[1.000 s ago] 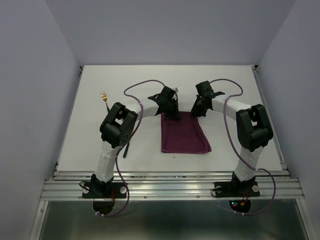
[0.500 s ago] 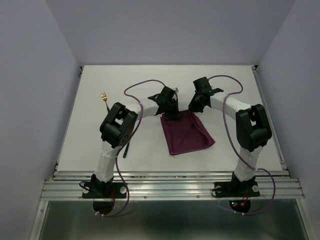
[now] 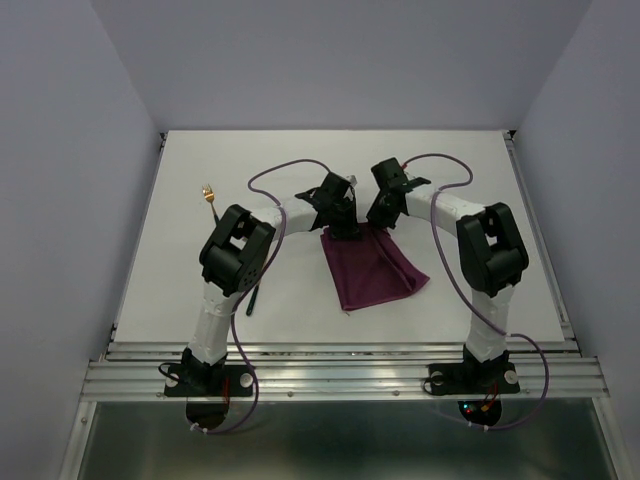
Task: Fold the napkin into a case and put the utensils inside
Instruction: Fold the lower triangle-folded napkin at the center of the board.
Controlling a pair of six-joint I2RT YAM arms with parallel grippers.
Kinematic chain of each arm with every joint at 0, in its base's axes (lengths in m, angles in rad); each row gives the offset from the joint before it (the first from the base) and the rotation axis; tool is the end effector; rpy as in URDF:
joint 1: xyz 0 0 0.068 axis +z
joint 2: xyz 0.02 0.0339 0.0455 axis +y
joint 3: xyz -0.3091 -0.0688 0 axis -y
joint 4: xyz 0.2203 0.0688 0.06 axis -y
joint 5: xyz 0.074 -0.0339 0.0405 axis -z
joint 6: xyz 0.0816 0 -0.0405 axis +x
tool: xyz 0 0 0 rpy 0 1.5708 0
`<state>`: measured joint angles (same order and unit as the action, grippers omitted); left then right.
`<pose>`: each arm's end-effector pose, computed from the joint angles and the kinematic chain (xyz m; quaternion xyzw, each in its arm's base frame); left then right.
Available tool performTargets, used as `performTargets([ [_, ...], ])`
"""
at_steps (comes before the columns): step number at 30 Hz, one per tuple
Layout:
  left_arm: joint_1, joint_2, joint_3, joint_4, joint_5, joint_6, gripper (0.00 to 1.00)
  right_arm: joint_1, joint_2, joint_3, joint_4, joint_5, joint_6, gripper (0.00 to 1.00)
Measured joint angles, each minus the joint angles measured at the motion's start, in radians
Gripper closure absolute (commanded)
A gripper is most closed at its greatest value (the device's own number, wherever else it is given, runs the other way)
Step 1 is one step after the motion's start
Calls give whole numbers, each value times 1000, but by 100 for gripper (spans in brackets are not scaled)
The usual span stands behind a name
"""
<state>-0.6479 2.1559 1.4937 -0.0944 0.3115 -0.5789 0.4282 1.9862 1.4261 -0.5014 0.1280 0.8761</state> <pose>0.3929 -0.3287 0.1789 0.0927 0.9045 -0.3416 0.2378 0.4035 0.1727 0.1948 0.2302 0.9381 0.1034 0.2374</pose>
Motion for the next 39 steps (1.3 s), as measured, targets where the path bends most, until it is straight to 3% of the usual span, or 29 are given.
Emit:
performTargets([
  [13, 2, -5, 0, -5, 2, 36, 100, 14, 64, 67, -76, 95, 77, 99],
  [22, 34, -33, 0, -91, -29, 82, 100, 19, 135, 198, -229, 130, 175, 99],
  [29, 69, -68, 0, -158, -65, 105, 100, 19, 126, 182, -260, 166, 298, 99],
  [35, 88, -106, 0, -184, -84, 119, 95, 19, 115, 177, -365, 209, 454, 99],
  [39, 86, -129, -2, -191, -79, 120, 86, 19, 116, 185, -438, 212, 528, 99],
])
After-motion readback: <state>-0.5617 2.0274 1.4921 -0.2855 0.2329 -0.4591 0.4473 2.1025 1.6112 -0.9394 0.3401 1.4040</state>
